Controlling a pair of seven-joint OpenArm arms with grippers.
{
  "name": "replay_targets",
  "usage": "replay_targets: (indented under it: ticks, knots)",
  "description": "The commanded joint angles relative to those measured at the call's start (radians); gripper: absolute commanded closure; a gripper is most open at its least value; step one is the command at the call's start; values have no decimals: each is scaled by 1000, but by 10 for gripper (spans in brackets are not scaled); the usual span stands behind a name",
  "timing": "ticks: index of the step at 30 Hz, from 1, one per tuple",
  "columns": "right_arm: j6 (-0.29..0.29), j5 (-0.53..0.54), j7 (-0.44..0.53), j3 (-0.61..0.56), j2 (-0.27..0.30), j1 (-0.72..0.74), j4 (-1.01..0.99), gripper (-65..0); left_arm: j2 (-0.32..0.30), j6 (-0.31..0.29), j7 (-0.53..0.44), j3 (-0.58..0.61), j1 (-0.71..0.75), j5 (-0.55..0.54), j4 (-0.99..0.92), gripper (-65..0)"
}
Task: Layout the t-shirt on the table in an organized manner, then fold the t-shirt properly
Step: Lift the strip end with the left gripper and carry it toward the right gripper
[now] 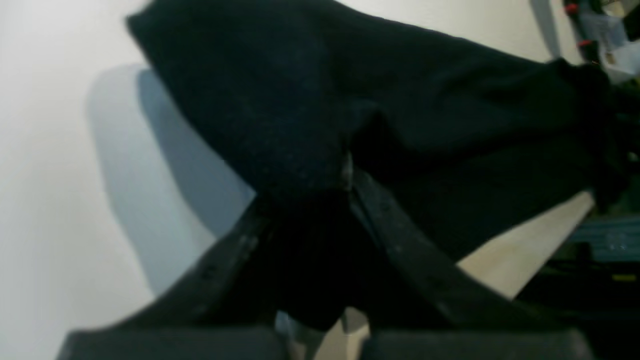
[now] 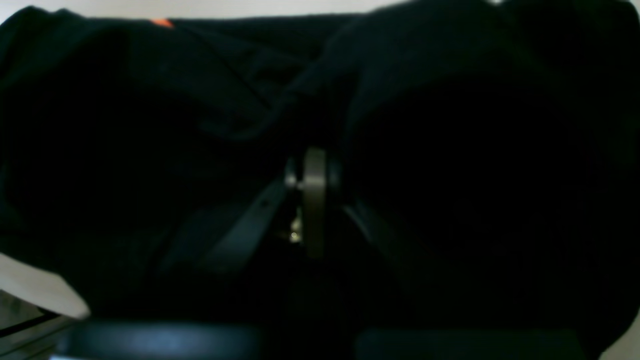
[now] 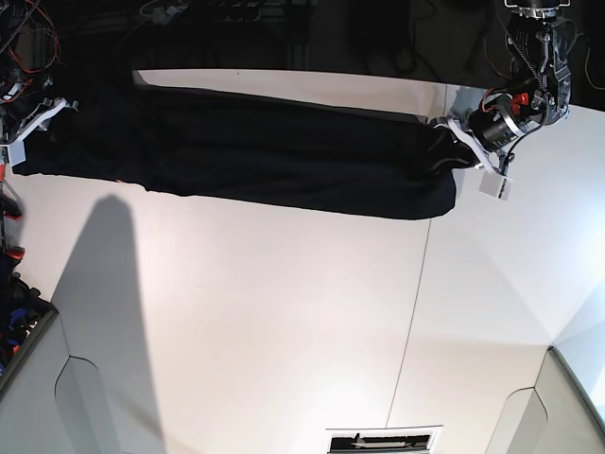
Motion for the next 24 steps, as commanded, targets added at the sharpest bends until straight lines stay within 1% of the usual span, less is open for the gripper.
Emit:
replay_targets:
  ticks: [1,5,6,9,10,11,12,14,19,21,24]
  knots:
    - [4,7,3,8,19,2,11,0,-11,1,-10,-14,-13,-13,10,0]
    - [4,7,0,8,19,2,11,0,-11,1,9,-17,-21,-16,10,0]
    - [4,7,0,8,19,2,11,0,-11,1,16,-17,-20,-16,10,-25]
    - [4,7,0,8,19,2,11,0,-11,1,39,-17,-20,-19,10,-253]
    - [4,7,0,8,19,2,11,0,-11,1,39,-17,-20,-29,10,-316]
    - [4,7,0,8,19,2,11,0,-11,1,39,-17,-21,-42,10,-356]
    - [4,7,0,8,19,2,11,0,-11,1,39,-17,-21,-56,10,-367]
    - [4,7,-7,8,19,2,11,0,-10,1,39,-17,-24,-72,10,-367]
    - [4,3,-19,8,19,-1,11,0,-5,1,46,-17,-67,-70,10,-367]
    - [4,3,-26,8,19,-1,11,0,-5,1,46,-17,-84,-47,8,-367]
    - [4,3,-26,8,19,-1,10,0,-5,54,46,-16,-96,-19,-6,-367]
